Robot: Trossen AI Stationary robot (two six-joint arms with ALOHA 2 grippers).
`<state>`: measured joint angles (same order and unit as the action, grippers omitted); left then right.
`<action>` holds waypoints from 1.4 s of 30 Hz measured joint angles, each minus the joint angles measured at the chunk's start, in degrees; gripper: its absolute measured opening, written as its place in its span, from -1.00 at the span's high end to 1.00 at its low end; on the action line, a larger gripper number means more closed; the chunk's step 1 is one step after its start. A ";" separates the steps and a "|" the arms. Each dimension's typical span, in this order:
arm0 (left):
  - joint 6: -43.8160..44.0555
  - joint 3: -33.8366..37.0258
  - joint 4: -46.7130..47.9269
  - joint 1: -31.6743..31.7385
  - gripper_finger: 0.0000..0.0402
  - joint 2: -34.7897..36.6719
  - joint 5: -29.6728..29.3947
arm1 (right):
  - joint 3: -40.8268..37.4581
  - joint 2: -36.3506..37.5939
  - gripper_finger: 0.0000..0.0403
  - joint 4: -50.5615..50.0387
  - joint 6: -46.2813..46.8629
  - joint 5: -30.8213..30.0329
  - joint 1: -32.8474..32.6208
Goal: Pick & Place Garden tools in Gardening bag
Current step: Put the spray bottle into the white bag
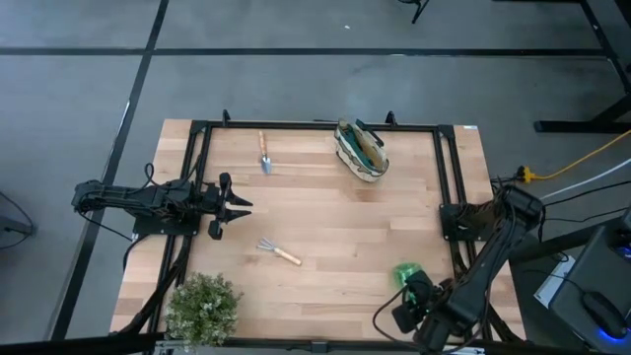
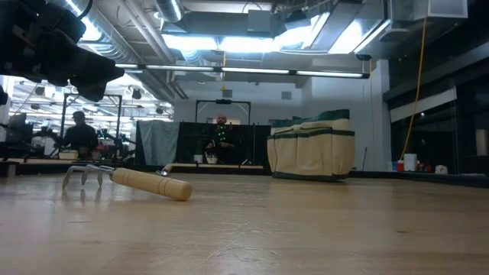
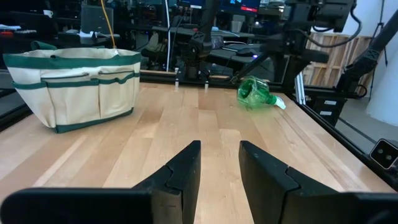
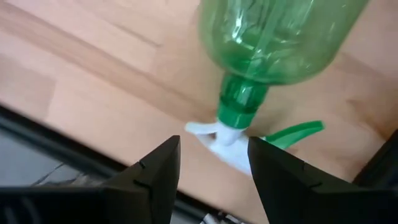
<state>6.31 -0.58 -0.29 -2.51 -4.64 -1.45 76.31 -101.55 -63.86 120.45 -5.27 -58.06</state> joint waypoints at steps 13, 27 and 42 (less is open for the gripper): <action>0.00 0.00 0.01 -0.01 0.47 0.00 0.00 | -7.28 -1.26 0.05 5.35 1.42 0.34 0.47; 0.00 -0.01 0.02 0.00 0.47 0.00 0.00 | -16.46 -1.26 0.05 15.19 -0.70 0.85 5.12; 0.00 -0.02 0.02 -0.01 0.47 0.00 0.00 | -16.63 -1.19 0.24 22.29 -17.28 0.80 14.77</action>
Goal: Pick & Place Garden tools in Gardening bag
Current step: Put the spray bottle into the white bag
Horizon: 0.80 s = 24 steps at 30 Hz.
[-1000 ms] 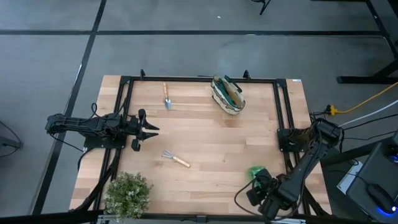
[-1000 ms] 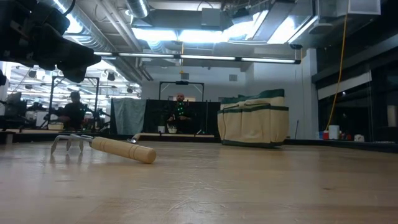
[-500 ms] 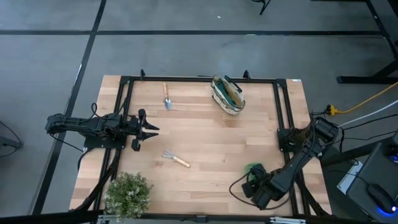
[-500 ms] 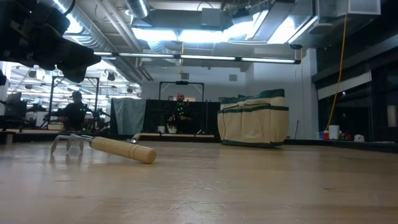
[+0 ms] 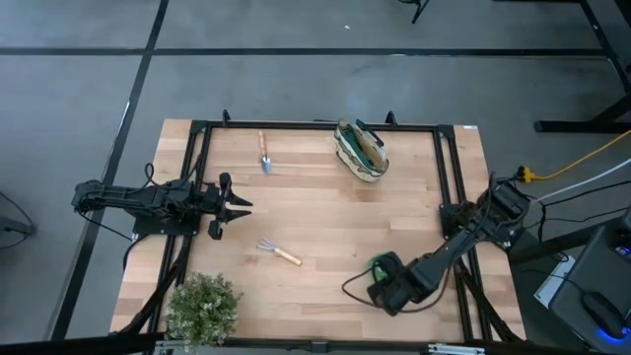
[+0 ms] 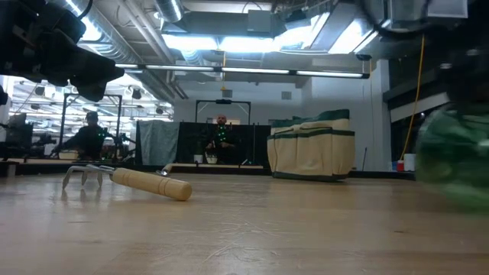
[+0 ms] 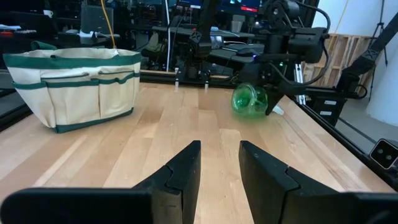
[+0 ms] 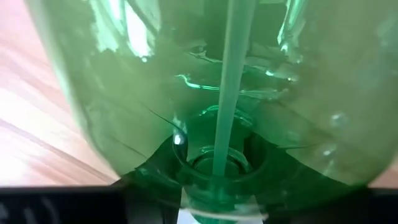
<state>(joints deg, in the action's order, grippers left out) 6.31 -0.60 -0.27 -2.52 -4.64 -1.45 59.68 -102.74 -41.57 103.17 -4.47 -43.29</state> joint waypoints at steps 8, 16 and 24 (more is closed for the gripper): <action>0.00 0.02 -0.02 0.00 0.47 0.00 0.00 | 0.00 0.00 0.24 7.24 -12.21 0.22 7.44; 0.00 0.02 0.00 0.02 0.47 0.00 0.00 | 0.00 0.00 0.23 15.90 -23.05 0.20 14.03; 0.00 0.00 0.00 0.00 0.47 0.00 0.00 | 0.00 0.00 0.23 23.81 -30.65 0.19 19.43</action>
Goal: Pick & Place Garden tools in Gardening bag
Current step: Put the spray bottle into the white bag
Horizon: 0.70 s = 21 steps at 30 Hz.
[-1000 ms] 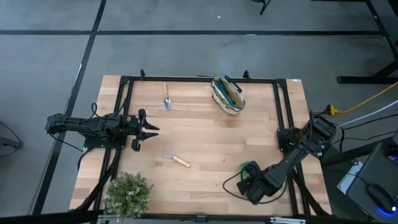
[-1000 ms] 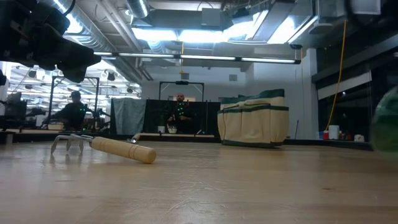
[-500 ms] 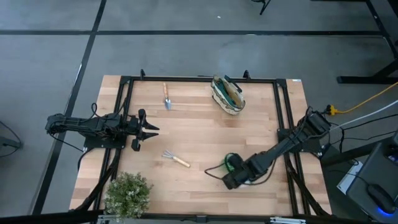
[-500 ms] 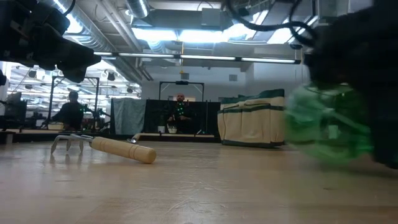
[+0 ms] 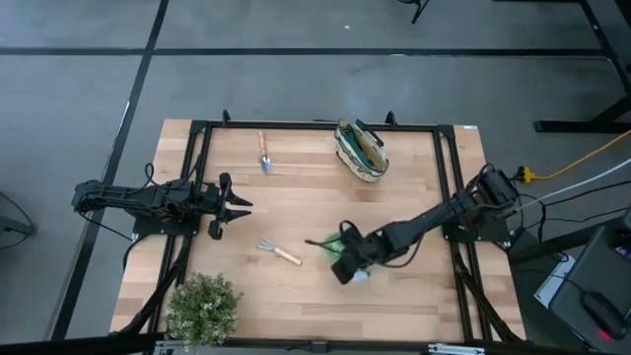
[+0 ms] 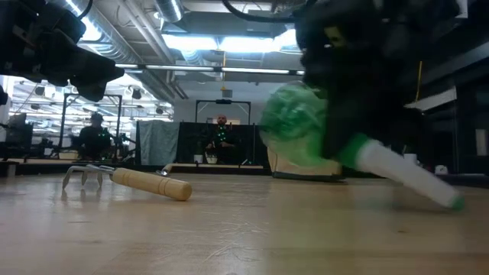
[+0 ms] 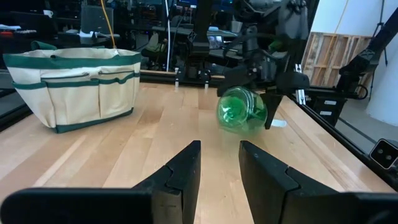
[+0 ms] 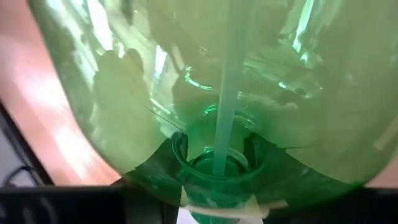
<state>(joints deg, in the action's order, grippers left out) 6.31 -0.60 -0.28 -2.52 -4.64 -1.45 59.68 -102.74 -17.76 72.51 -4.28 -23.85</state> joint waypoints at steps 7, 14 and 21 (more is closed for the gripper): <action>0.00 0.02 0.00 0.01 0.47 0.00 0.00 | 0.00 0.00 0.22 8.79 -7.30 0.03 3.11; 0.00 0.00 0.00 0.01 0.47 0.00 0.00 | 0.00 0.53 0.22 13.97 -10.83 2.26 6.35; 0.00 0.02 0.00 0.01 0.47 0.00 0.00 | 0.02 4.26 0.22 16.10 -15.07 2.39 9.35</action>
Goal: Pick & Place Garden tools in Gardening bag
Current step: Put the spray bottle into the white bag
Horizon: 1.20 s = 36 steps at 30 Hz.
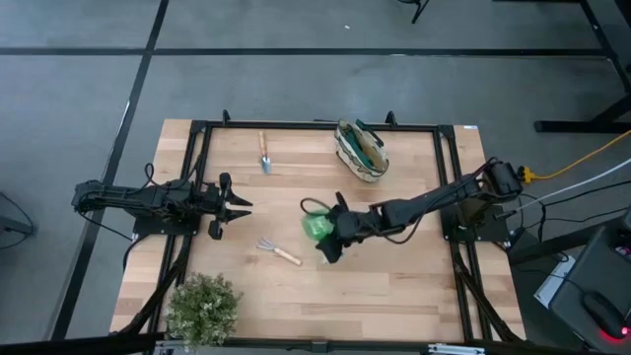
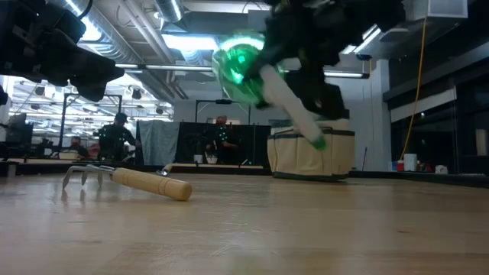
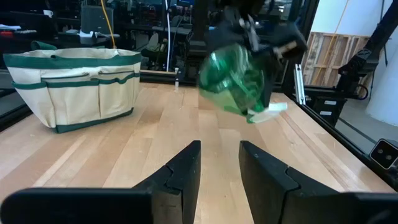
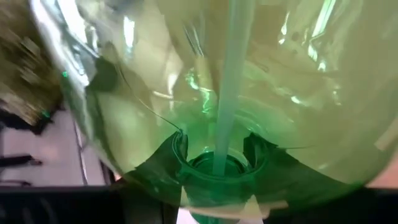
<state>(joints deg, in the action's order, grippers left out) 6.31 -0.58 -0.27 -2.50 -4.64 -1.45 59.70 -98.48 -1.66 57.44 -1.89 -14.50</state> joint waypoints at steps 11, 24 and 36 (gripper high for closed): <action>0.00 0.00 0.00 0.00 0.47 0.00 0.00 | 0.00 8.47 0.22 3.72 -8.48 -4.41 5.08; 0.00 0.00 -0.01 0.00 0.47 0.00 0.00 | 0.02 20.02 0.22 2.85 -17.85 -4.56 16.61; 0.00 0.00 0.00 -0.01 0.47 0.00 0.00 | 0.04 23.69 0.21 -6.19 -25.07 -16.22 24.20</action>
<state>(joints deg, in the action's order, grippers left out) 6.31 -0.58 -0.28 -2.51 -4.64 -1.45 59.75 -74.78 -7.85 32.37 -18.12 9.70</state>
